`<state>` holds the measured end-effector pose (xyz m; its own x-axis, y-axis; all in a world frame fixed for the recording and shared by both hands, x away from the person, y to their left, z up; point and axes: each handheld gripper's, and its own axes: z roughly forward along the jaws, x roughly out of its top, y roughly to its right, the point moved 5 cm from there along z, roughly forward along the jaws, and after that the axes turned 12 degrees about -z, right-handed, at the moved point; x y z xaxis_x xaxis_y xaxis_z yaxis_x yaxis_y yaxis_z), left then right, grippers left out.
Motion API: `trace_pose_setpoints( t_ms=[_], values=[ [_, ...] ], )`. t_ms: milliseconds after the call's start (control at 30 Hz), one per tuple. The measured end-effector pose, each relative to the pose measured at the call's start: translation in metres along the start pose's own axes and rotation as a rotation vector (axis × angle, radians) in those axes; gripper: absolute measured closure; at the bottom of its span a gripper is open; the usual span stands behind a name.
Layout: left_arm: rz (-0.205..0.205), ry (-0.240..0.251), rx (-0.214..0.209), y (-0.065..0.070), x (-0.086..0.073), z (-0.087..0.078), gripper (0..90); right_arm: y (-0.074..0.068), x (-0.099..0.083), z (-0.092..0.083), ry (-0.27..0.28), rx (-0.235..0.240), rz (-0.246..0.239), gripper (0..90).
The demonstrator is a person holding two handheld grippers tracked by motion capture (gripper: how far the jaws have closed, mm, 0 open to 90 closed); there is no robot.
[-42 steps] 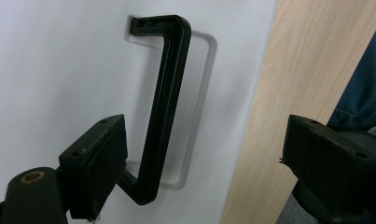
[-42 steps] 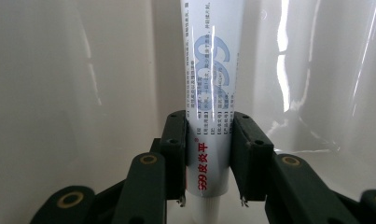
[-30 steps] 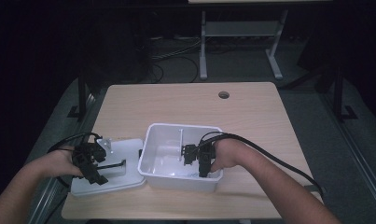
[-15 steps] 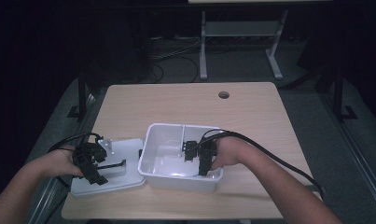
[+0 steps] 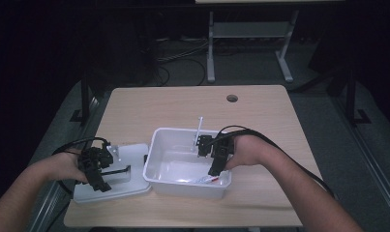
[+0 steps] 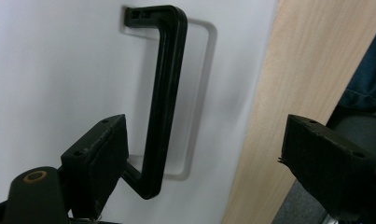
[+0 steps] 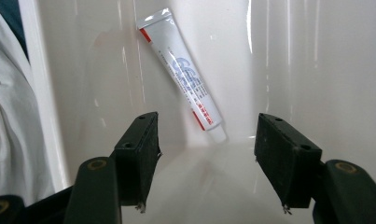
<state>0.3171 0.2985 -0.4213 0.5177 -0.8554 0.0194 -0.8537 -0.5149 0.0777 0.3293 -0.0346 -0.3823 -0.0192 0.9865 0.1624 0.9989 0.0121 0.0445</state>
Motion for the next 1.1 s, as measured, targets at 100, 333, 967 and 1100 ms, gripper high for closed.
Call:
trace_pose_setpoints(
  t_ms=[100,333,967,1100],
  values=[
    [0.005,-0.014,-0.003,0.0,0.001,0.001,14.4,0.001,-0.004,-0.006,0.006,-0.009,0.004,38.5],
    [0.006,-0.035,-0.004,-0.003,0.003,0.001,15.1,0.002,-0.017,-0.028,0.029,-0.045,0.037,37.9],
    [0.015,-0.058,0.014,-0.007,0.011,0.0,20.3,0.004,-0.106,-0.069,0.105,-0.16,0.258,37.0],
    [0.019,-0.052,0.025,-0.005,0.013,0.002,22.6,0.002,-0.128,-0.062,0.111,-0.165,0.308,37.7]
  ],
)
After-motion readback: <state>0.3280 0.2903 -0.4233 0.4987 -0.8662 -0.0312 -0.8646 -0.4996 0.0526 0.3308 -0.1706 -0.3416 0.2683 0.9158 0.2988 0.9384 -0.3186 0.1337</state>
